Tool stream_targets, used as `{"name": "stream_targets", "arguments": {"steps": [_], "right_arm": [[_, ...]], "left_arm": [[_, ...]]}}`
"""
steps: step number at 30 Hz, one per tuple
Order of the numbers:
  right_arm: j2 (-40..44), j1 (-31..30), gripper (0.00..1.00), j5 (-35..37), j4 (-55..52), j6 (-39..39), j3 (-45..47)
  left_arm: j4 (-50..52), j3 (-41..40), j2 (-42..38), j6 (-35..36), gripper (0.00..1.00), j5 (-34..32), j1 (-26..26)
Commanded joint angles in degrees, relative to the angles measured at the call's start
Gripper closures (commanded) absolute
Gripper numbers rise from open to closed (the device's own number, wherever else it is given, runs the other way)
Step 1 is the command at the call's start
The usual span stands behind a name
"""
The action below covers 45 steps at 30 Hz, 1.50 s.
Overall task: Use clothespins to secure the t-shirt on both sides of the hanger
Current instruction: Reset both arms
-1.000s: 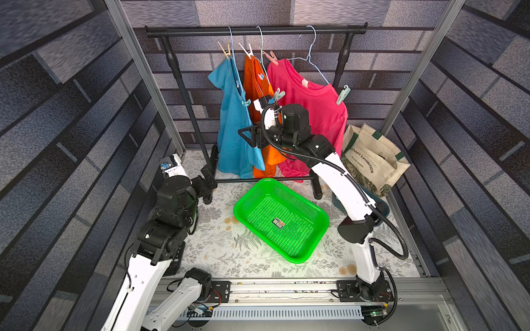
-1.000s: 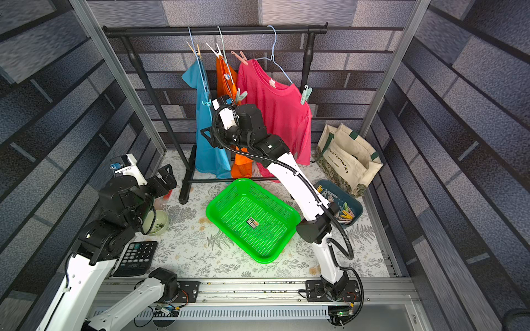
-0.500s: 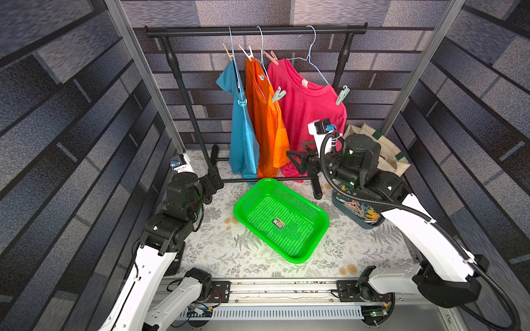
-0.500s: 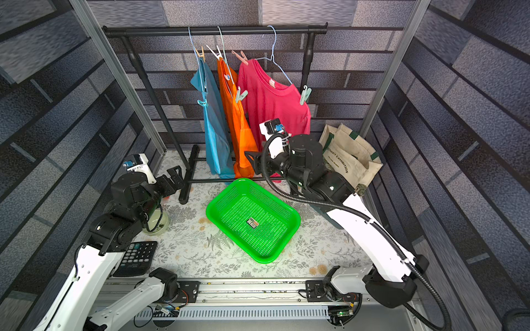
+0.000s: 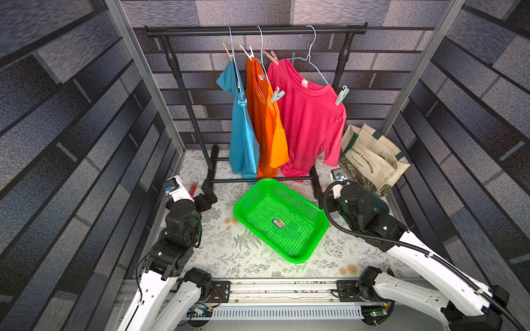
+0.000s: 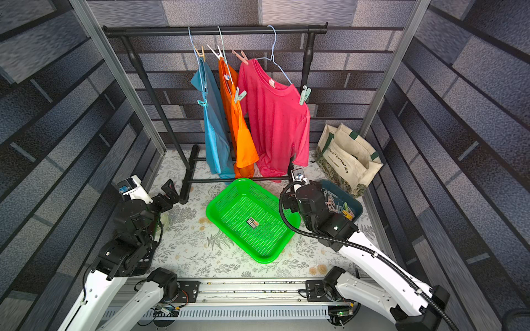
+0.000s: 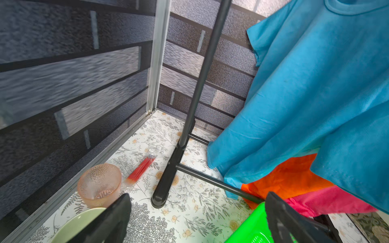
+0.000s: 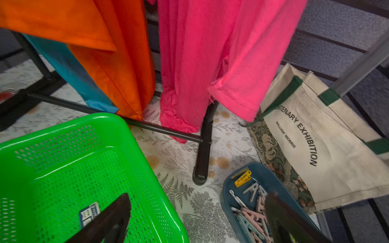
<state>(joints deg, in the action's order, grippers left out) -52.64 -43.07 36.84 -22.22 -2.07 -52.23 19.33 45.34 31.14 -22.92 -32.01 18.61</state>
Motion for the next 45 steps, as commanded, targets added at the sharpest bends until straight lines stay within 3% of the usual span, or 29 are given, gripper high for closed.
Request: {"name": "stream_targets", "arguments": {"steps": [1,5,8,11,14,22,31,41,45], "right_arm": [[2.31,2.66,0.0,8.62,2.84,-5.15,3.3],[7.29,5.85,0.0,14.3,9.63,-7.85,11.87],[11.13,7.09,0.0,17.36,21.51,-2.89,22.56],[14.13,8.29,0.0,15.29,27.79,3.05,31.47],[15.22,10.29,0.0,14.84,28.24,1.52,35.79],[6.97,17.14,0.0,4.47,31.06,0.95,36.0],[-3.77,19.97,0.0,3.93,41.58,-0.29,37.54],[-13.2,26.84,0.0,-3.84,44.89,1.36,33.05],[-16.59,30.35,0.0,-6.88,47.3,0.58,31.54]], "left_arm": [[-4.1,-2.29,-1.34,1.48,0.0,-9.81,-1.39],[0.23,-3.55,-0.16,1.74,0.0,-11.96,-5.02],[1.45,-5.31,1.22,1.73,0.0,-10.93,-8.19],[-1.41,-7.93,2.38,6.52,0.0,-3.75,-10.88],[-6.07,-10.95,3.11,12.25,0.0,4.81,-12.66],[-12.78,-17.51,4.28,11.28,0.0,1.76,-12.79],[-16.37,-20.77,7.35,11.05,0.0,0.67,-12.9],[-28.71,-23.51,22.26,13.64,0.0,-2.39,-13.16],[-34.03,-23.89,29.52,13.86,0.0,1.93,-15.02]]}}
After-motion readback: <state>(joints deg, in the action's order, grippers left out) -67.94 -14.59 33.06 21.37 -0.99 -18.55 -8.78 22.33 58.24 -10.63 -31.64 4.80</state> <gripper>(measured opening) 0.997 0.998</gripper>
